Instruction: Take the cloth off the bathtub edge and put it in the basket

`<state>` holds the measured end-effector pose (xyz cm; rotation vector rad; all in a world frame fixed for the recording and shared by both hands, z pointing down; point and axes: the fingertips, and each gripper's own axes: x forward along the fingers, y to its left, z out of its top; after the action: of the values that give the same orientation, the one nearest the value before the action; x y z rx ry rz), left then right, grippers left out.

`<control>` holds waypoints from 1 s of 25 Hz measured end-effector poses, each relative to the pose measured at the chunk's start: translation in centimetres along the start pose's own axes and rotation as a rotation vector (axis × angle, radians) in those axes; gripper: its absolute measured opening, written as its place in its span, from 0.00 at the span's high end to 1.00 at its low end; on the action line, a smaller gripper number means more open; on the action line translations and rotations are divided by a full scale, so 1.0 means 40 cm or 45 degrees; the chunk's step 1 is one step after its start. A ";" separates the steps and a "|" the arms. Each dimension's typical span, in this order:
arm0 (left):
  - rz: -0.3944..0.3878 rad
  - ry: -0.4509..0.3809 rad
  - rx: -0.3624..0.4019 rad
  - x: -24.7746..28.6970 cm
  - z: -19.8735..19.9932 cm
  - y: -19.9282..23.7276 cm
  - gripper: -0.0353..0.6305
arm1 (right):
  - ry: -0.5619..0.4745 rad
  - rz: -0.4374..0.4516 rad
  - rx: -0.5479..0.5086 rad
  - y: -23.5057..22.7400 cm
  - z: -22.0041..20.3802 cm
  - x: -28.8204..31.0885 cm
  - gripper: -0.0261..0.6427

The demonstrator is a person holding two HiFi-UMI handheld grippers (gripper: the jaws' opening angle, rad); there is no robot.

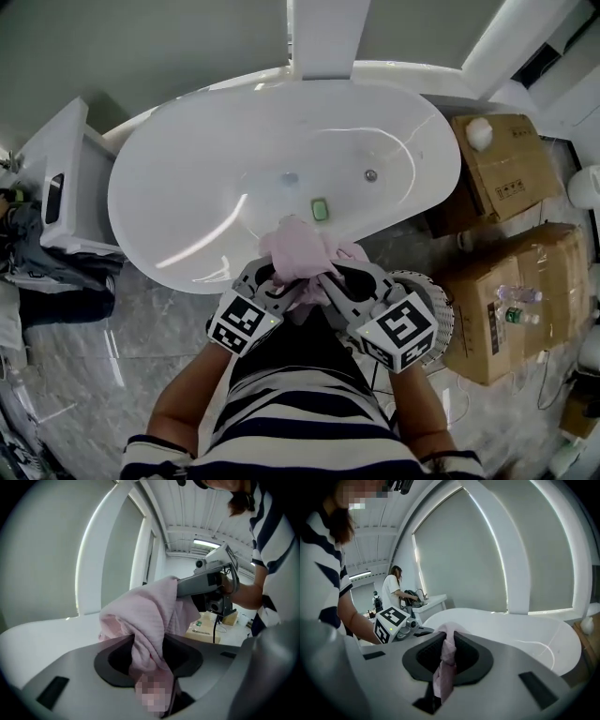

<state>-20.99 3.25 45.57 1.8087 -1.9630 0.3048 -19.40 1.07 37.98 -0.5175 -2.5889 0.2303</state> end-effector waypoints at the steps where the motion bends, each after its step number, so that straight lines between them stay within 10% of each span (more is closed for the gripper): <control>1: -0.021 -0.015 0.020 0.008 0.023 -0.016 0.69 | -0.027 -0.025 0.005 -0.008 0.012 -0.023 0.88; 25: -0.600 -0.304 0.282 0.206 0.498 -0.520 0.82 | -0.546 -0.751 0.023 -0.116 0.152 -0.696 0.88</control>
<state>-4.36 -15.45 29.12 2.4794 -1.6236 0.1614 -1.31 -14.71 21.94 0.3534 -3.0073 0.1716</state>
